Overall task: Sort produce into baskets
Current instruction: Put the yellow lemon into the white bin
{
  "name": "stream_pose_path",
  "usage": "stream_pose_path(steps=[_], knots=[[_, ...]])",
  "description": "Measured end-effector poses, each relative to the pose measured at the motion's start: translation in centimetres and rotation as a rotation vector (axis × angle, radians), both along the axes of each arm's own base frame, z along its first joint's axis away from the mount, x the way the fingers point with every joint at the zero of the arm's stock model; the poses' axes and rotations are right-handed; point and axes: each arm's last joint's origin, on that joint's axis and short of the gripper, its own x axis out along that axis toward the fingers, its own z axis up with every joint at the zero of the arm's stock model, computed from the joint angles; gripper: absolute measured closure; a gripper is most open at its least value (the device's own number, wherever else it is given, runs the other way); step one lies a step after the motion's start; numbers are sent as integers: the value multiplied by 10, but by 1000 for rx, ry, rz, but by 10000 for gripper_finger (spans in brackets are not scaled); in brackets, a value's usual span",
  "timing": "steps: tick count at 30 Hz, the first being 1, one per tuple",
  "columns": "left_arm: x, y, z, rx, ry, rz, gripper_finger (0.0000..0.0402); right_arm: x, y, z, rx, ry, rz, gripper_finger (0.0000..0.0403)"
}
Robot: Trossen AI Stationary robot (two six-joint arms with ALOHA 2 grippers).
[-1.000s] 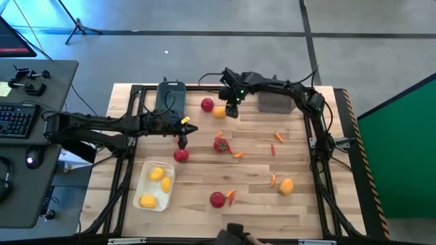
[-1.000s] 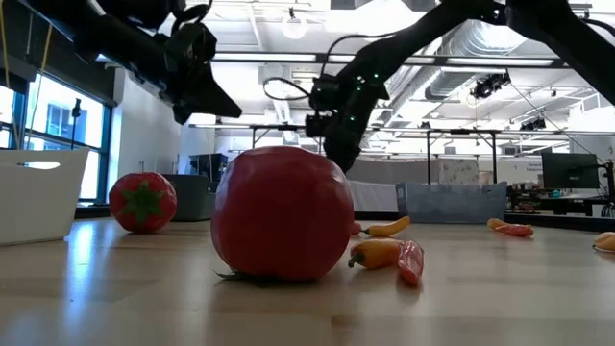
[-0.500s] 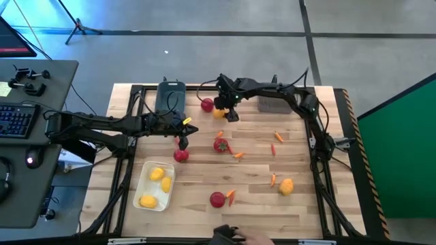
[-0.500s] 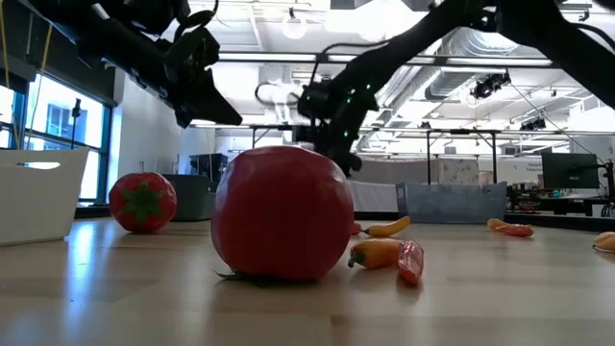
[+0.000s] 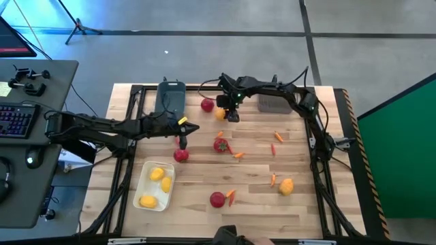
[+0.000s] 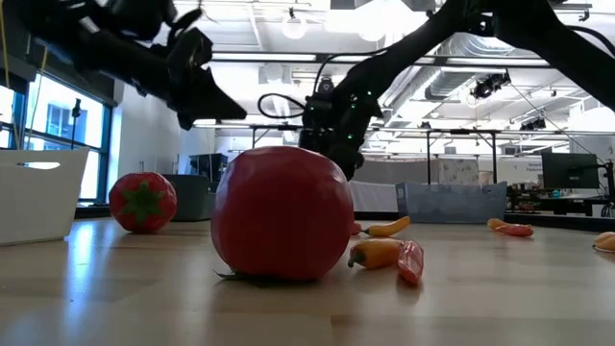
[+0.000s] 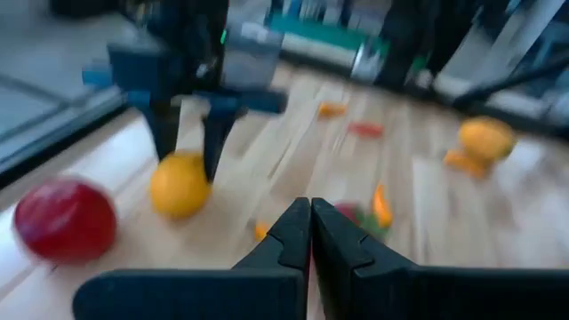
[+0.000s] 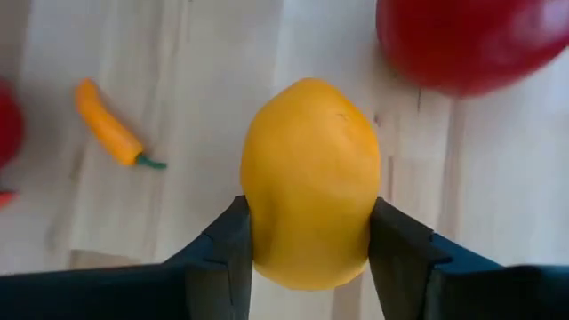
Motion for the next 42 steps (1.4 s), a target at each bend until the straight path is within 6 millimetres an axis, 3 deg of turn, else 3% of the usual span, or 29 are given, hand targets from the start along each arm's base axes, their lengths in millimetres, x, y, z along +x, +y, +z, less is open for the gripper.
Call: stream_pose_path(steps=[6, 10, 14, 22, 31, 37, 42], knots=[[-5, -1, 2, 17, -196, 2, 401, -5, 2, 19, 90, -56, -23, 255], [-6, 0, 4, 35, -212, 33, 401, 1, 14, 39, 167, -175, 4, 255], [-6, 1, 4, 73, -203, 59, 396, 10, 33, 52, 137, -343, 28, 255], [-6, 1, 4, 56, -212, 65, 348, -1, 86, 34, -58, -695, -168, 255], [-1, -1, 14, 0, -252, 41, 259, -19, 148, 28, -64, -939, -233, 255], [3, -8, 17, 46, -230, 11, 198, -17, 165, 31, -129, -962, -232, 255], [2, -12, 21, 117, -238, 43, 171, -17, 168, 37, -168, -1005, -250, 255]])
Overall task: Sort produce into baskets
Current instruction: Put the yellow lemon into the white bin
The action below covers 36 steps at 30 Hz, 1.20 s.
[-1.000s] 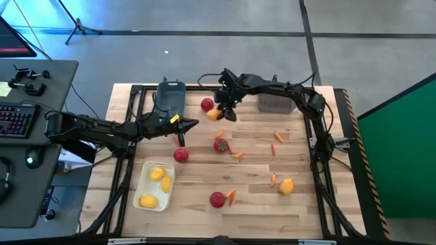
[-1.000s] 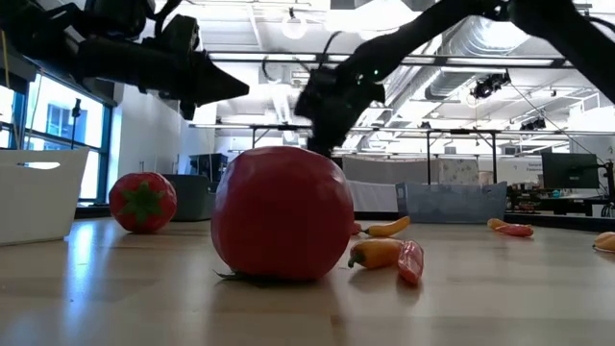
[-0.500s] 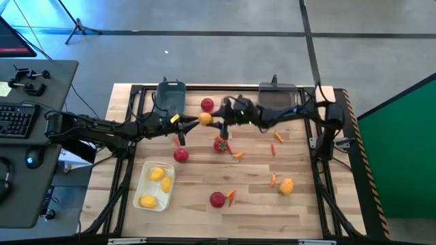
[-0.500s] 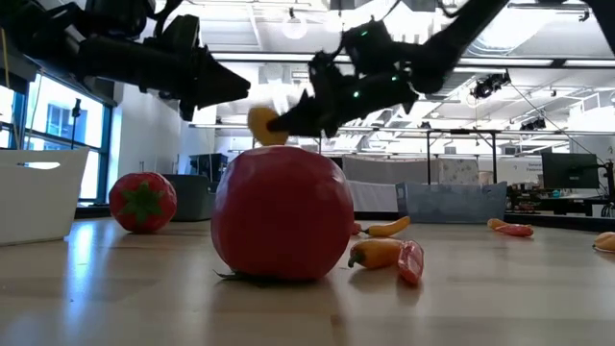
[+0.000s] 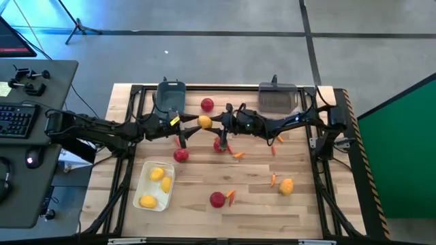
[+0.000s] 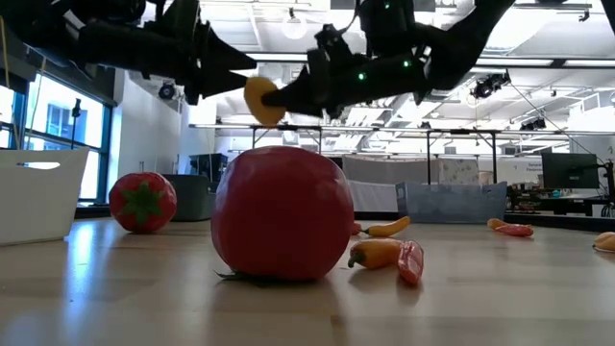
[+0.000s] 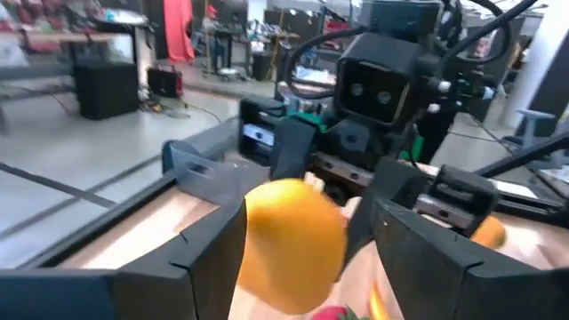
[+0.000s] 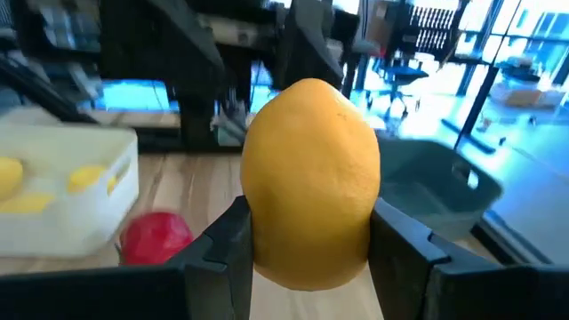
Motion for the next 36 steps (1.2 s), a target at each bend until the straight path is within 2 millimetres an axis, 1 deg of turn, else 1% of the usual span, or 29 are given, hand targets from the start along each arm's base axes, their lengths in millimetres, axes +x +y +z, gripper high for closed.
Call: stream_pose_path(steps=[4, 7, 10, 15, 19, 28, 33, 36], knots=[[-5, -3, 6, 47, -4, 44, 167, -1, 0, 5, -8, -19, -20, 255], [-8, -3, 4, 43, 39, 91, 167, -1, 0, 7, -12, -40, -20, 255], [-8, 0, 4, 24, 28, 78, 167, 0, 1, 10, -16, -73, 4, 255], [-4, 7, 1, 16, 24, 65, 167, -1, 0, 12, -16, -90, 15, 255], [0, 8, 0, 36, 8, 13, 167, 0, 1, 12, -12, -93, 29, 255], [19, 10, 3, 77, 50, 28, 167, -1, 1, 11, -14, -75, 0, 252], [20, 10, 5, 86, 45, 26, 171, -1, 2, 11, -13, -74, 7, 251], [20, 10, 4, 87, 46, 27, 187, -1, 2, 10, -12, -69, 13, 250]])
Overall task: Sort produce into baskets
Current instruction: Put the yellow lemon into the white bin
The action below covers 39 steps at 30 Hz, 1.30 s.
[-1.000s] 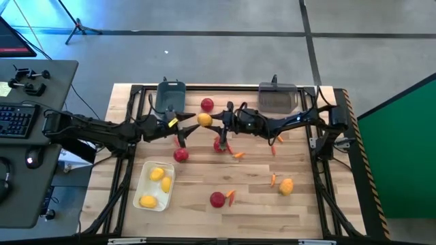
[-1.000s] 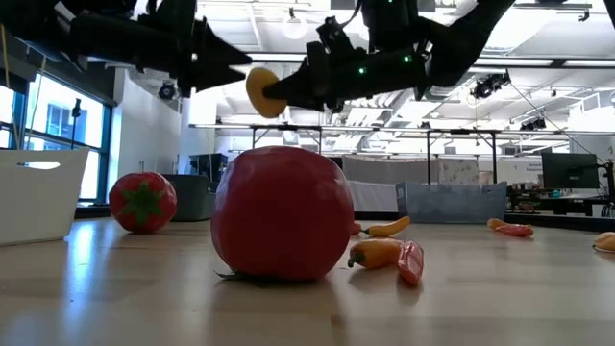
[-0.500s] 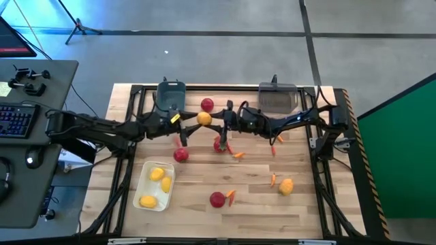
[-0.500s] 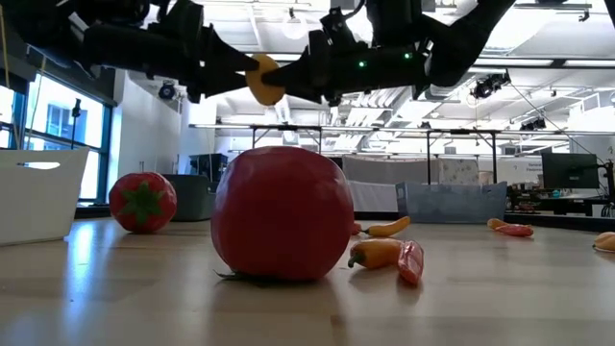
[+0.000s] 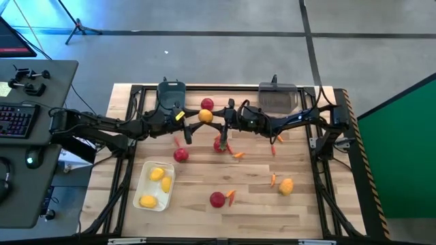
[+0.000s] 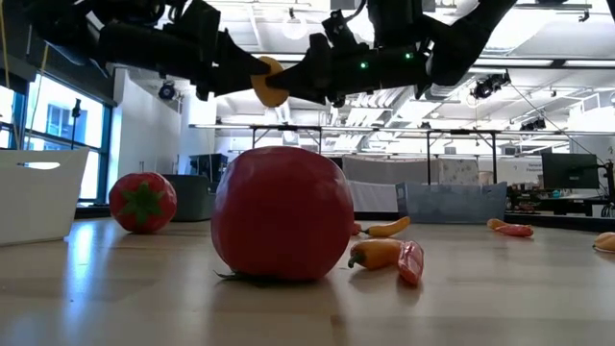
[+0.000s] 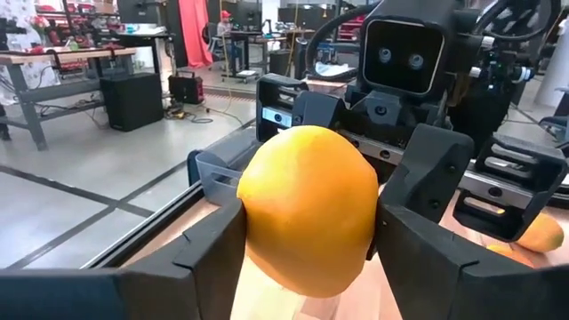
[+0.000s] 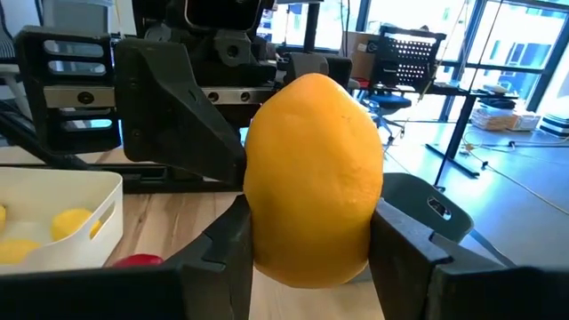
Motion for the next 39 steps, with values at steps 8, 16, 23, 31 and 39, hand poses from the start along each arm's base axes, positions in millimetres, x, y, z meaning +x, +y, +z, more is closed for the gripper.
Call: stream_pose_path(steps=[8, 16, 23, 31, 39], knots=[[1, 0, -2, 2, 20, -6, 249, 0, 1, -4, 64, 31, -38, 211], [1, 3, -6, -7, 73, -17, 270, 1, 4, -9, 70, 94, -48, 157], [-5, 9, 0, 11, 80, -35, 272, -5, 5, -14, 99, 212, -67, 144], [-21, 4, 25, -34, 356, -116, 273, -11, 5, -20, 107, 327, -83, 144], [-39, -32, 58, -232, 702, -294, 273, -13, 4, -24, 105, 369, -105, 179]])
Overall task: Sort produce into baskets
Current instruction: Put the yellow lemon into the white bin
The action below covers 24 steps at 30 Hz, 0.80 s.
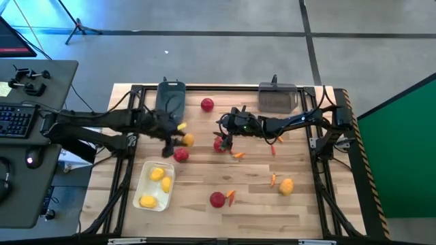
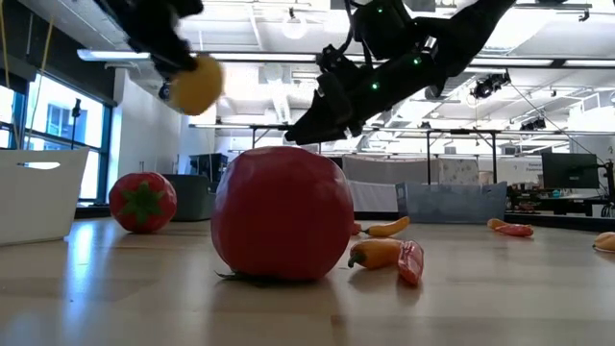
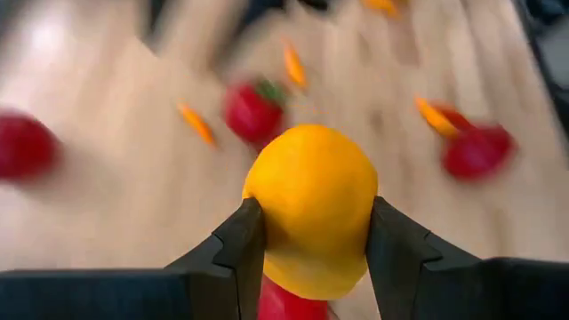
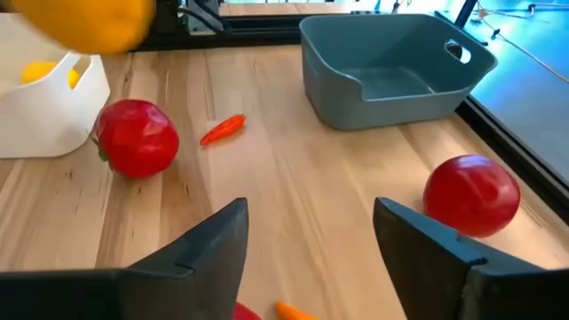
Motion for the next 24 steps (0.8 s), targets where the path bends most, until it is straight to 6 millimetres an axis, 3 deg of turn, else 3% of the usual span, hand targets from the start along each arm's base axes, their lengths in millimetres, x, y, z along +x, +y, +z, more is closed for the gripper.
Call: stream_pose_path(steps=[6, 11, 18, 24], knots=[[-20, -36, -2, -212, 248, -74, 273, 0, -1, 0, -33, 6, 2, 213], [-33, -61, -11, -254, 366, -112, 273, 0, -3, 0, -42, 9, -17, 227], [-48, -83, -39, -372, 522, -47, 273, -2, -8, 0, -34, 13, -34, 238], [-59, -96, -55, -344, 591, -41, 272, -3, -14, 0, -41, 15, -47, 238]])
